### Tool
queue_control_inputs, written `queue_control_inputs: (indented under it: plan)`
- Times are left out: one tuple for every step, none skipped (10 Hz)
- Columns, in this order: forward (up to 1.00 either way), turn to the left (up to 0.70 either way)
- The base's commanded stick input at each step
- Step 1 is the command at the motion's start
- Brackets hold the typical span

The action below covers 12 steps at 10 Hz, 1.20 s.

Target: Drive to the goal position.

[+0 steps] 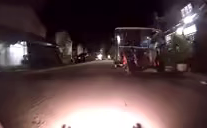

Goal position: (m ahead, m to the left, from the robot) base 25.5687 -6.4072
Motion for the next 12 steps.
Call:
queue_control_inputs:
  plan:
    - [0.60, 0.00]
    - [0.60, 0.00]
    - [0.60, 0.00]
    - [0.60, 0.00]
    - [0.60, 0.00]
    - [0.60, 0.00]
    - [0.60, 0.00]
    - [0.60, 0.00]
    - [0.60, 0.00]
    - [0.60, 0.00]
    - [0.60, 0.00]
    - [0.60, 0.00]
